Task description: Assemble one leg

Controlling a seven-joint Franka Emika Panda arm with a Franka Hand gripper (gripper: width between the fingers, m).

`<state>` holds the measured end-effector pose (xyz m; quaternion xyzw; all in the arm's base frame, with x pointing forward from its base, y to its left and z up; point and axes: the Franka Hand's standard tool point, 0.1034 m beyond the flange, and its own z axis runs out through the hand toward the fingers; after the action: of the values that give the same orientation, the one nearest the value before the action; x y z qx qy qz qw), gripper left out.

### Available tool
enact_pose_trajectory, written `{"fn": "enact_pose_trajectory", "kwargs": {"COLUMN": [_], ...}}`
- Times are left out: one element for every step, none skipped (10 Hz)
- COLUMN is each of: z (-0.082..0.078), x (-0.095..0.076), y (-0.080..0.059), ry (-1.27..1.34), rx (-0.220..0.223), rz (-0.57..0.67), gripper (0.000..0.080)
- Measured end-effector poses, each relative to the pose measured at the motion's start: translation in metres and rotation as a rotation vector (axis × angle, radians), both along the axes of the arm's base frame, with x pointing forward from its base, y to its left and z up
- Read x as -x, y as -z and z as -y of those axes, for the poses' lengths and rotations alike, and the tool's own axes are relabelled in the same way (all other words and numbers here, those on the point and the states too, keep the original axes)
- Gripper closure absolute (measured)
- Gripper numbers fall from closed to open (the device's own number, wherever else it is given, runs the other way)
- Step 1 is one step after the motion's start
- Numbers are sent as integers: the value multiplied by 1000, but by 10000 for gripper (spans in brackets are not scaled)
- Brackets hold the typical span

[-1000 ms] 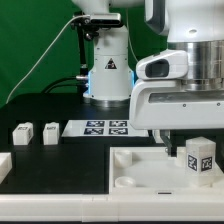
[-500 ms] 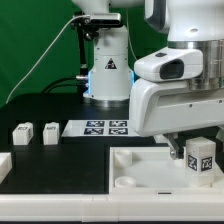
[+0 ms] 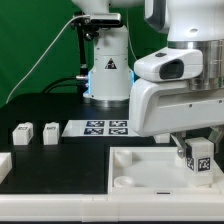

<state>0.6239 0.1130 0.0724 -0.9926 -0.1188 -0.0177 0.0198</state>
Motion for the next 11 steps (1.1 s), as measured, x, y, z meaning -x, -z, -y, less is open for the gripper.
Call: {"fn": "enact_pose_trajectory", "kwargs": {"z": [0,-1,-3,-3,-3,-4,-4,-5,-6,-7,-7], "x": [0,-1,0,0,0,0,0,1,1,1,0], "y": [0,0,1,1,1,1,1,2,2,2,2], "ry": [26,152,325,452,605,714,888,1025,1136,1284,1391], "rx": [-3,-11,-23,-31,-47,-50,-62,-67,-68,-73,-82], "rz": [1,3,-3,-11,-22,-29,-43,-55,-61,-70,-77], "gripper": [508,508,508,508,508,508,507,507,507,507,507]}}
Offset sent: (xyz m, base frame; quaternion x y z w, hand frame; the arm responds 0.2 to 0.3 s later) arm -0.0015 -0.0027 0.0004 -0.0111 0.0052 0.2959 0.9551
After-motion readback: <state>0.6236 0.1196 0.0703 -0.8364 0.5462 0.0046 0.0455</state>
